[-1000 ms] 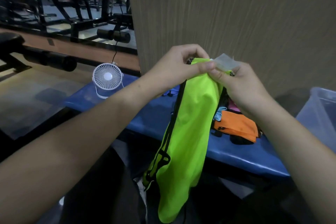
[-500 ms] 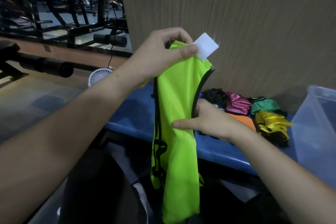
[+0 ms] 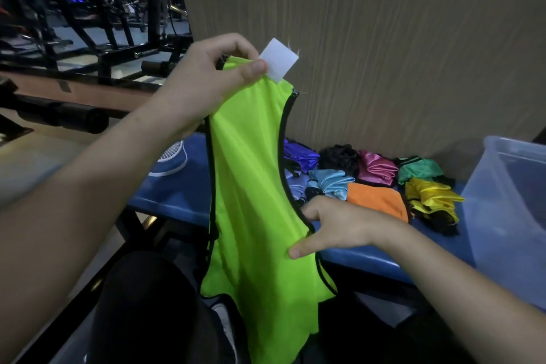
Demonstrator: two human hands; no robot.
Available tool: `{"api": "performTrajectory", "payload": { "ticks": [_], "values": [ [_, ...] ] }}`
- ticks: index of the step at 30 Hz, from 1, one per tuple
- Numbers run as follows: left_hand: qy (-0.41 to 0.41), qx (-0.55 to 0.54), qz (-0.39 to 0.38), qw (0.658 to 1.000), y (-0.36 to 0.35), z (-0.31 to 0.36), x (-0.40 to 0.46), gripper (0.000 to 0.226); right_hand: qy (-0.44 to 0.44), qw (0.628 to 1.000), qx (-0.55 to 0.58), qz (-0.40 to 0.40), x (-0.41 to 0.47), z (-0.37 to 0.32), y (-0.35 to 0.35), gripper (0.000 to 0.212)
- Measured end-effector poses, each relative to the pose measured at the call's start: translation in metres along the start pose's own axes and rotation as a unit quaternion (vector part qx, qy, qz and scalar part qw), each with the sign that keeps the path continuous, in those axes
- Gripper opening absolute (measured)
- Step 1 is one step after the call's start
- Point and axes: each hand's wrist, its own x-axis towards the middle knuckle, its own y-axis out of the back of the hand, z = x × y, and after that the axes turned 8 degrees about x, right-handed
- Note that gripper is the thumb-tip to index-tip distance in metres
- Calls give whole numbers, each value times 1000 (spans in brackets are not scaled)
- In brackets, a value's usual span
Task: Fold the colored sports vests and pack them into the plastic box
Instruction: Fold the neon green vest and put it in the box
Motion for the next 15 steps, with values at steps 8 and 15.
{"api": "performTrajectory", "payload": {
  "ticks": [8, 15],
  "values": [
    [38, 14, 16, 999, 13, -8, -8, 9, -12, 999, -50, -10, -10, 15, 9, 32],
    [59, -13, 33, 998, 22, -13, -18, 16, -47, 993, -108, -15, -21, 32, 24, 31]
  ]
}}
